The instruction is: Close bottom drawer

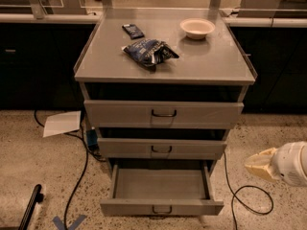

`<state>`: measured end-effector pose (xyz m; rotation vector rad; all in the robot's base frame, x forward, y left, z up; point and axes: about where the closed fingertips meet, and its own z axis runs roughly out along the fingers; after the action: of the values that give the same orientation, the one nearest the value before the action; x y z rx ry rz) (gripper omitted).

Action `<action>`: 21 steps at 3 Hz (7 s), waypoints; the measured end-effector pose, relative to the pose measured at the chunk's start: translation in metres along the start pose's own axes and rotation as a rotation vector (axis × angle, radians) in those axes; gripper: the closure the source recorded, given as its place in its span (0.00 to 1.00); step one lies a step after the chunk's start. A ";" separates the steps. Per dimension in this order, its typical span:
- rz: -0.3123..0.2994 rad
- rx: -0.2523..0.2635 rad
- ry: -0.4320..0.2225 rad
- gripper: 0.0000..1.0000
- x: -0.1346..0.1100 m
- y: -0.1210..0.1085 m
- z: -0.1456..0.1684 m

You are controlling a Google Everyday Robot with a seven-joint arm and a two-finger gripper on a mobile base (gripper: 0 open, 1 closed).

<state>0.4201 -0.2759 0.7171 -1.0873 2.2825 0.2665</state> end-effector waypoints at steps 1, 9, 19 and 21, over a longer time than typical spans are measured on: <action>0.129 -0.023 -0.051 1.00 0.040 0.013 0.073; 0.757 -0.035 -0.028 1.00 0.266 0.005 0.421; 0.471 -0.418 -0.041 1.00 0.253 -0.044 0.543; 0.508 -0.214 -0.087 1.00 0.238 -0.067 0.544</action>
Offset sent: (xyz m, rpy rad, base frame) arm 0.0509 0.0227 -0.2688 0.1997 0.0562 -0.3565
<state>0.5853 -0.2473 0.1435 -0.5561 2.4579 0.7569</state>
